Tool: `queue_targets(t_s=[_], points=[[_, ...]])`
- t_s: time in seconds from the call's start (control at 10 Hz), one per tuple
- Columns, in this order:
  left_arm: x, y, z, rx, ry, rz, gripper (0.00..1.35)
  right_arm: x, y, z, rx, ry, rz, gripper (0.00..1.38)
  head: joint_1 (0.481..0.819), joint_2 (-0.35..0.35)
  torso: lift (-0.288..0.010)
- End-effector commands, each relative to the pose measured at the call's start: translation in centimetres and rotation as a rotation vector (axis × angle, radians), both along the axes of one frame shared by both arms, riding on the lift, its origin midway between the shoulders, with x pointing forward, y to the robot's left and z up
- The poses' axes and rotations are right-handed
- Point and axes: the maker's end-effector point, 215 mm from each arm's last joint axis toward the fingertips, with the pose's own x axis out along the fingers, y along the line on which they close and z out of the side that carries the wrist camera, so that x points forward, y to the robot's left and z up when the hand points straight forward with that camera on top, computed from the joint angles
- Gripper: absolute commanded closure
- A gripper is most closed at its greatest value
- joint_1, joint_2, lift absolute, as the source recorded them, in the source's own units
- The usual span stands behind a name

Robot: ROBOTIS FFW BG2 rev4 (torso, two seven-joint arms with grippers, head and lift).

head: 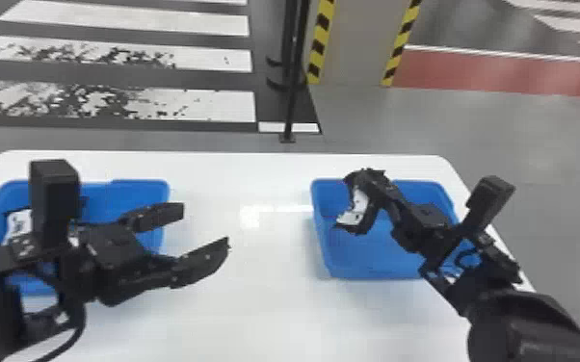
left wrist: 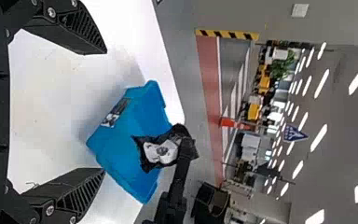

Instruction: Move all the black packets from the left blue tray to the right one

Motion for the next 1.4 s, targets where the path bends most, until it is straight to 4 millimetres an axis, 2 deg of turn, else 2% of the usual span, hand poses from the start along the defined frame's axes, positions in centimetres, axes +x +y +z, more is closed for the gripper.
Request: queue_targets(t_s=[0.0,0.1,0.2,0.3,0.4,0.5,0.6,0.7,0.9,1.0,1.1,1.3], points=[[-1.1,2.5,1.9,-0.042,-0.048,0.075,0.13,1.5,-4.4,-3.7,-0.042,0.070,-0.076,1.27,0.695,-0.160,-0.140],[-1.5,4.3,3.1,-0.054,-0.085,0.135,0.13,2.2,-6.9,-5.1,-0.078,0.097,-0.120,1.27,0.695,-0.170,-0.140],[-1.9,6.3,3.9,-0.059,-0.106,0.198,0.13,2.4,-8.0,-5.6,-0.099,0.113,-0.147,1.27,0.695,-0.181,-0.140],[-2.1,8.0,4.2,-0.061,-0.117,0.244,0.13,2.4,-8.8,-6.4,-0.109,0.130,-0.173,1.12,0.695,-0.187,-0.140],[-2.3,9.0,4.1,-0.065,-0.116,0.272,0.13,2.1,-9.2,-7.4,-0.069,0.153,-0.185,0.70,0.695,-0.181,-0.140],[-2.5,10.1,4.2,-0.057,-0.121,0.298,0.13,1.9,-9.7,-6.8,-0.095,0.126,-0.196,0.30,0.695,-0.171,-0.140],[-2.5,10.9,3.9,-0.049,-0.117,0.315,0.13,1.1,-9.6,-4.2,-0.144,0.065,-0.209,0.07,0.695,-0.165,-0.140],[-2.4,11.9,3.6,-0.027,-0.114,0.337,0.13,-0.7,-8.6,-0.2,-0.191,-0.012,-0.218,0.10,0.695,-0.162,-0.140],[-2.2,14.4,2.7,0.025,-0.100,0.390,0.13,-5.5,-5.4,8.1,-0.256,-0.192,-0.203,0.13,0.695,-0.125,-0.140],[-2.3,15.9,1.7,0.061,-0.080,0.426,0.13,-7.8,-3.1,11.0,-0.250,-0.255,-0.182,0.13,0.695,-0.090,-0.140],[-2.4,18.0,0.5,0.099,-0.053,0.478,0.13,-9.6,-0.9,12.5,-0.224,-0.281,-0.152,0.13,0.695,-0.071,-0.140],[-1.6,21.1,-2.6,0.164,0.020,0.551,0.13,-12.1,3.1,13.5,-0.122,-0.279,-0.077,0.13,0.695,0.050,-0.140]])
